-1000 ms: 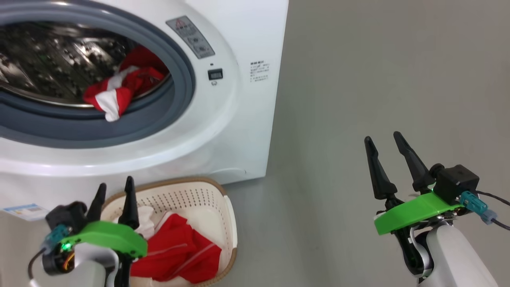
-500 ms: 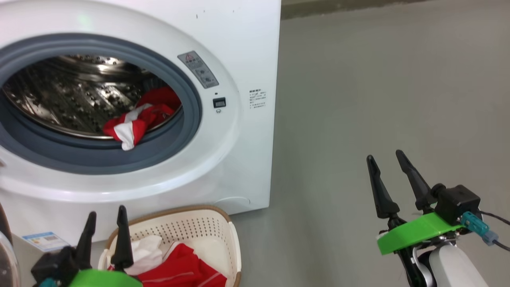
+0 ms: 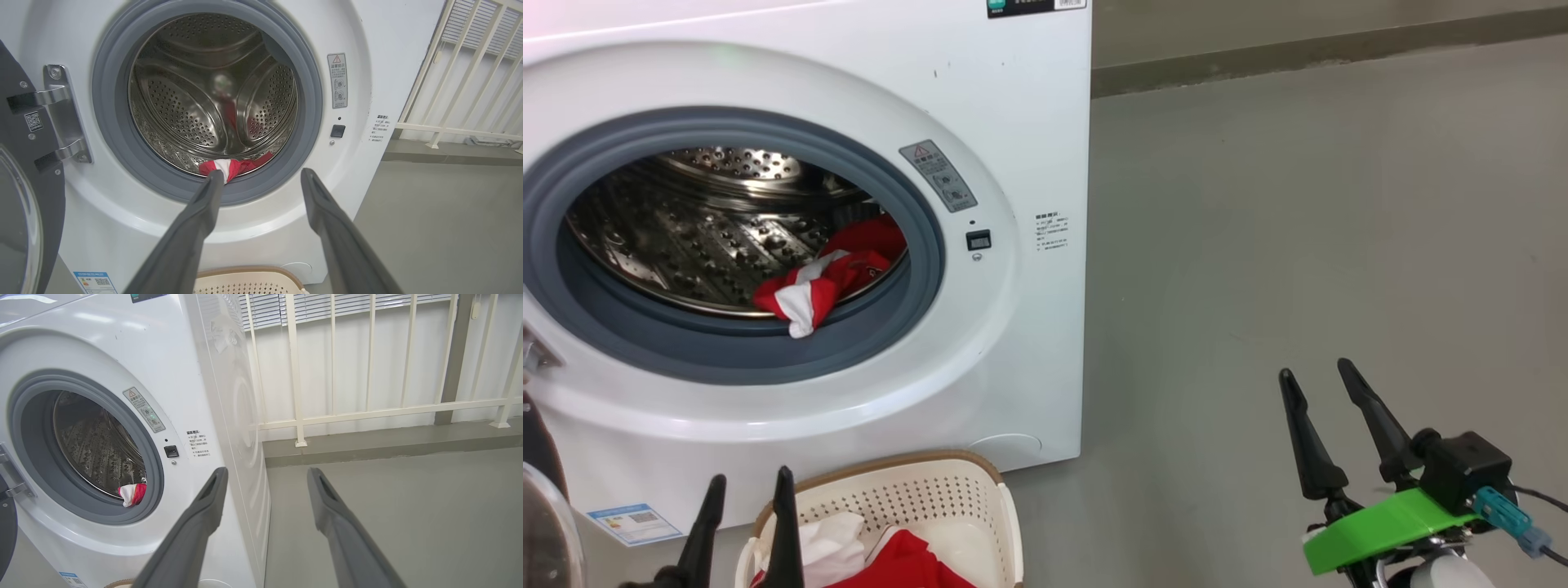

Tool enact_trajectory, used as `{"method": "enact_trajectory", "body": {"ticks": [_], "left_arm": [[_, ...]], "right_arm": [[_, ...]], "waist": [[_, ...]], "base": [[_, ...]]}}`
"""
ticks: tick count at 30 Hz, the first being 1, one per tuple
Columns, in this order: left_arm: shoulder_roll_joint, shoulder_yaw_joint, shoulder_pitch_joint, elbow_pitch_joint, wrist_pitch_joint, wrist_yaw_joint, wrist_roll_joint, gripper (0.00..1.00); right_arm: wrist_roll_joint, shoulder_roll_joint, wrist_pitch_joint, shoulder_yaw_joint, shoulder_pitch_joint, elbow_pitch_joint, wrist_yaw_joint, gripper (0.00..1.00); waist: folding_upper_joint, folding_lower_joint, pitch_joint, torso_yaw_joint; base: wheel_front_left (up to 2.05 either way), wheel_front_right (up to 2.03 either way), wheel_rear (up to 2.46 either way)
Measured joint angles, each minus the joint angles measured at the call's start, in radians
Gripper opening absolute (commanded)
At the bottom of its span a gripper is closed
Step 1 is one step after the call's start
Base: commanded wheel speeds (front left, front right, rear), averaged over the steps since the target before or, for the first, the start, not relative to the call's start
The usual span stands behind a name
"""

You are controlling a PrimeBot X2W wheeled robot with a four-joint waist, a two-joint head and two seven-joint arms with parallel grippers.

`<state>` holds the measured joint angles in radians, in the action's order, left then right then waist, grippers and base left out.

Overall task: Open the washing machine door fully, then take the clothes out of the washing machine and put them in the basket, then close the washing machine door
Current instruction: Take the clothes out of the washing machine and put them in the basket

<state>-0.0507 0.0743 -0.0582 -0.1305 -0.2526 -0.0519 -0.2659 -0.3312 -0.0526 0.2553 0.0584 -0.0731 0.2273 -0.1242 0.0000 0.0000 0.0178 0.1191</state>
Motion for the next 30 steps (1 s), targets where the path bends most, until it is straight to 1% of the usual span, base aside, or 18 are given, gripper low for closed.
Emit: {"method": "enact_trajectory", "body": {"ticks": [11, 30], "left_arm": [[-0.001, -0.007, -0.062, 0.039, 0.0, 0.017, 0.02, 1.0], [-0.006, 0.002, -0.068, 0.038, 0.0, 0.018, 0.018, 1.0]], "right_arm": [[0.0, 0.001, 0.0, -0.014, 0.033, -0.012, 0.0, 1.0], [0.011, -0.007, 0.0, 0.022, 0.033, 0.004, 0.0, 1.0]], "waist": [[0.0, 0.0, 0.002, -0.003], [0.0, 0.0, 0.025, 0.0]], "base": [[0.0, 0.0, 0.0], [0.0, 0.0, 0.0]]}}
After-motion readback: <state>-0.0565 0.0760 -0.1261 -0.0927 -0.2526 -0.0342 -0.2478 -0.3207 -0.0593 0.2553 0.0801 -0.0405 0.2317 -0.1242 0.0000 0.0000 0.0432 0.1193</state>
